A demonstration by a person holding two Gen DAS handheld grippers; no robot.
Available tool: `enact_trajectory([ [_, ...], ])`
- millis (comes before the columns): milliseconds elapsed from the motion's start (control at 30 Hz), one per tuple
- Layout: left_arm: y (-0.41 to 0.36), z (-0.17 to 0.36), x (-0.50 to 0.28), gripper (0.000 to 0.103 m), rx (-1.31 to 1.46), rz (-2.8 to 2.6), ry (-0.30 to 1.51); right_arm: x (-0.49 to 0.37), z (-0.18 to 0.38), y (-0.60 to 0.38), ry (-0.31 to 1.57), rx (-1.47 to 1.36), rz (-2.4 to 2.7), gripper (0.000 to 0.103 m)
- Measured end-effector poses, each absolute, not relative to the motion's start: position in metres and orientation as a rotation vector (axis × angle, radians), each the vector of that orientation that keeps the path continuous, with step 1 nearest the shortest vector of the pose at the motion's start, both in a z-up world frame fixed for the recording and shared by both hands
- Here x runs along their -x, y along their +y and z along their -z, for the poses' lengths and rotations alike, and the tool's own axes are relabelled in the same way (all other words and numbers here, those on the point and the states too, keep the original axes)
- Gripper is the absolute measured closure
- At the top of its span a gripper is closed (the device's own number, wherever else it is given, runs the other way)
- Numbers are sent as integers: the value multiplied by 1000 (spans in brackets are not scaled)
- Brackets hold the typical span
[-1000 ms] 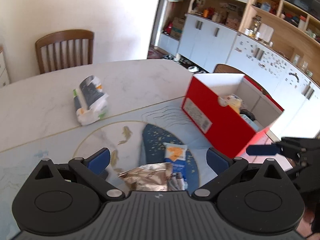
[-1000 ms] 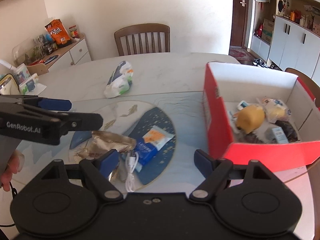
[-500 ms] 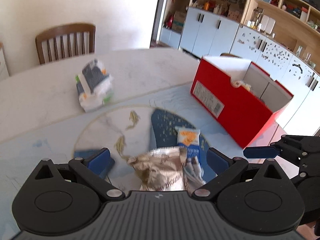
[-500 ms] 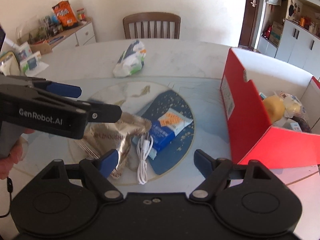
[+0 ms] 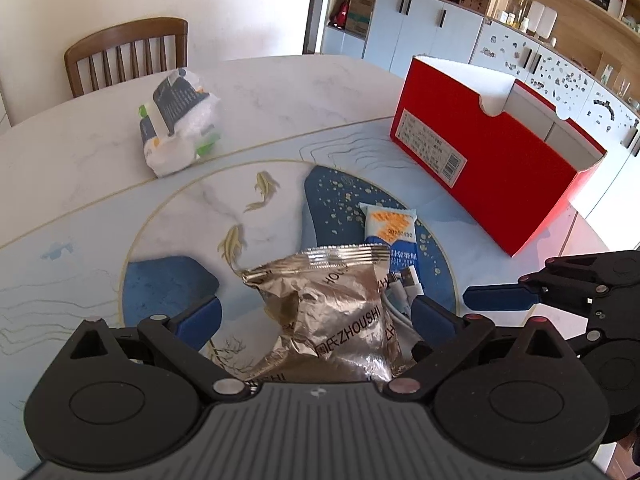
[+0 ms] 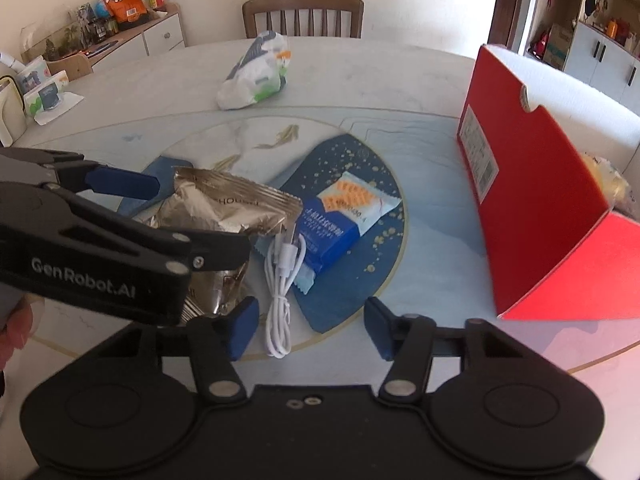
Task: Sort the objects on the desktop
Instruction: 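Grasp the silver foil snack bag with the left tool while the right tool grasps the white cable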
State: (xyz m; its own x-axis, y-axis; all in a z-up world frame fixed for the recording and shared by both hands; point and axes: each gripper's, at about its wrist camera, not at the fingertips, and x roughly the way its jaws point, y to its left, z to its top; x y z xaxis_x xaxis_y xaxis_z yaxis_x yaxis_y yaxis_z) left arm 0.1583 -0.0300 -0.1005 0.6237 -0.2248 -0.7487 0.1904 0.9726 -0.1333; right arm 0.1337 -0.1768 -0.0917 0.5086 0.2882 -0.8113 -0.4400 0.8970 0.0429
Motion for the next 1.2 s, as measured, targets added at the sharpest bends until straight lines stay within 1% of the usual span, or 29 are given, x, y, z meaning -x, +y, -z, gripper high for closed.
enact_trajectory([
  [100,-32,104,-159,11,33,249,877,-132,93,-174,945,176,-446,51],
  [133,-33,105,-159,15,30,253,882,-132,93,-173,942,182,-447,53],
  [167,-33,106,-159,20,27,255,889,-132,93,-172,938,186,-450,57],
  [200,-33,107,-159,22,32,254,892,-132,93,-171,934,194,-449,58],
  [233,-33,107,-160,27,33,254,895,-132,92,-170,931,197,-451,62],
  [300,-33,108,-159,34,25,256,897,-133,92,-170,932,187,-448,65],
  [367,-32,108,-159,43,32,268,897,-134,92,-170,933,181,-447,72],
  [400,-32,108,-158,43,35,271,895,-134,91,-171,934,179,-448,74],
  [467,-32,108,-158,44,32,270,894,-134,91,-171,937,175,-448,83],
  [500,-32,108,-158,45,34,271,893,-134,91,-171,938,173,-448,85],
  [533,-31,107,-158,46,38,272,894,-134,90,-171,941,167,-450,90],
  [567,-30,107,-157,47,45,273,895,-133,90,-171,941,163,-452,91],
  [767,-23,105,-156,51,96,272,908,-131,86,-172,940,141,-467,93],
  [1200,-6,81,-137,52,178,257,897,-122,62,-177,913,87,-512,93],
])
